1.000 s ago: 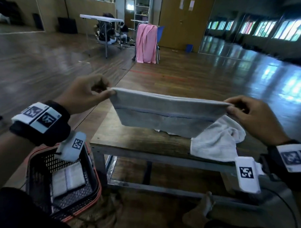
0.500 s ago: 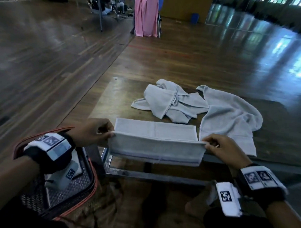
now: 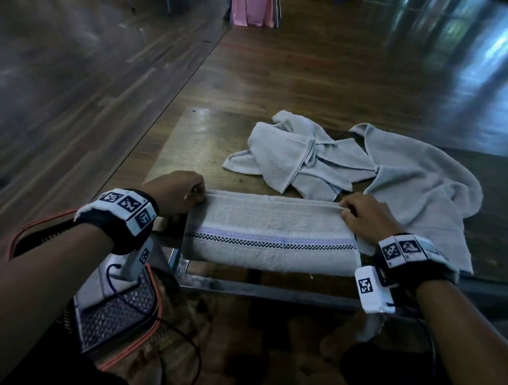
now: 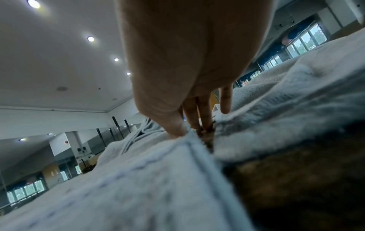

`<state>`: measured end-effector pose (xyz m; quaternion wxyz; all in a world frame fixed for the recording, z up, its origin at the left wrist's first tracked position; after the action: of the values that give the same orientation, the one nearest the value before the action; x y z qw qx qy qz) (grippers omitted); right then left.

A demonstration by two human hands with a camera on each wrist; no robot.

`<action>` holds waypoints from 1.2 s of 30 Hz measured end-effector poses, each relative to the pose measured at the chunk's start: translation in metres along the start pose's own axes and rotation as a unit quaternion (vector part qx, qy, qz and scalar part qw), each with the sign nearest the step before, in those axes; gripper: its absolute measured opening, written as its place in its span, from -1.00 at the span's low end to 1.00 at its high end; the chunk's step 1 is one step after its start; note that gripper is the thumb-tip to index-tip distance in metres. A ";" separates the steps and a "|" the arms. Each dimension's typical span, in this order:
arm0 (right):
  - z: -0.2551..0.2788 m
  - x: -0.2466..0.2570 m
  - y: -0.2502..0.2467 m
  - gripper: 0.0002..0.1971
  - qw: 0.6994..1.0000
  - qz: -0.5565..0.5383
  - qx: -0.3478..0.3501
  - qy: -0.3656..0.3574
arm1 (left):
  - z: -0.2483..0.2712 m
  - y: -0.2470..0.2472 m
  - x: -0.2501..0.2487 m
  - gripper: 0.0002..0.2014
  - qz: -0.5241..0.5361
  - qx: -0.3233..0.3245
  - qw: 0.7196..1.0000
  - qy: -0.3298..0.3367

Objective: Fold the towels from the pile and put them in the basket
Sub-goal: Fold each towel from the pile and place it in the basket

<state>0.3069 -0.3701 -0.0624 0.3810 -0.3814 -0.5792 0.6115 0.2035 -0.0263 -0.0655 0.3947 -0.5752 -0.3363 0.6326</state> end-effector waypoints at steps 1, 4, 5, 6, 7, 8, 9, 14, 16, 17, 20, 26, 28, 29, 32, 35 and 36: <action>0.000 -0.001 0.000 -0.83 1.000 0.001 -0.001 0.003 | -0.001 0.000 -0.001 -0.94 0.001 0.000 1.000 0.002; 0.005 0.001 -0.012 -0.83 1.000 -0.005 -0.024 -0.004 | 0.002 -0.003 -0.005 -0.95 0.007 0.003 1.000 0.003; 0.009 0.003 -0.021 -0.83 0.999 -0.017 -0.049 -0.008 | 0.004 -0.008 -0.009 -0.95 0.009 -0.004 1.000 0.007; 0.013 0.004 -0.034 -0.84 0.995 -0.037 -0.093 -0.013 | 0.008 -0.017 -0.014 -0.96 0.009 -0.022 1.000 0.015; 0.019 0.004 -0.050 -0.84 0.986 -0.061 -0.154 -0.020 | 0.012 -0.030 -0.020 -0.95 0.004 -0.058 0.998 0.030; 0.028 0.003 -0.069 -0.83 0.970 -0.081 -0.227 -0.026 | 0.018 -0.048 -0.029 -0.94 -0.004 -0.114 0.992 0.056; 0.038 0.000 -0.087 -0.80 0.950 -0.093 -0.298 -0.026 | 0.026 -0.068 -0.039 -0.93 -0.012 -0.186 0.978 0.089; 0.078 -0.008 -0.136 -0.73 0.873 -0.085 -0.478 -0.040 | 0.077 -0.122 -0.081 -0.75 -0.054 -0.417 0.879 0.224; 0.080 -0.007 -0.128 -0.80 0.879 -0.077 -0.466 -0.058 | 0.080 -0.111 -0.083 -0.78 -0.072 -0.384 0.887 0.247; 0.077 -0.007 -0.118 -0.81 0.895 -0.068 -0.437 -0.060 | 0.078 -0.101 -0.081 -0.80 -0.080 -0.348 0.901 0.245; 0.067 -0.006 -0.074 -0.79 0.947 -0.025 -0.312 -0.075 | 0.069 -0.061 -0.067 -0.90 -0.131 -0.228 0.939 0.222; 0.070 -0.003 -0.002 -0.80 0.988 -0.013 -0.103 -0.111 | 0.063 0.005 -0.036 -0.78 -0.161 0.011 0.977 0.137; 0.074 -0.006 0.000 -0.82 0.989 -0.009 -0.102 -0.107 | 0.065 0.005 -0.034 -0.78 -0.140 0.005 0.981 0.137; 0.074 -0.006 -0.002 -0.83 0.989 -0.006 -0.106 -0.106 | 0.065 0.004 -0.034 -0.79 -0.138 0.000 0.981 0.137; 0.074 -0.003 -0.013 -0.93 0.987 0.005 -0.135 -0.086 | 0.065 -0.001 -0.039 -0.72 -0.141 -0.035 0.980 0.135; 0.065 0.014 -0.025 -0.91 0.982 0.005 -0.177 -0.064 | 0.058 -0.004 -0.050 -0.59 -0.088 -0.099 0.986 0.102; 0.060 0.024 -0.028 -0.91 0.980 -0.008 -0.189 -0.066 | 0.053 -0.002 -0.056 -0.63 -0.058 -0.118 0.987 0.095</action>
<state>0.2433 -0.3717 -0.0332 0.2677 -0.4002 -0.7118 0.5114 0.1525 -0.0731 -0.0322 0.3897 -0.6551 -0.4024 0.5070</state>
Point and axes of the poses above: each hand's wrist, its own z-axis away from the middle knuckle, its own y-axis out of the palm, x = y × z, the point moved 7 cm from there along -z, towards the middle knuckle, and after that the axes turned 12 degrees about z, right-handed, at the moved point
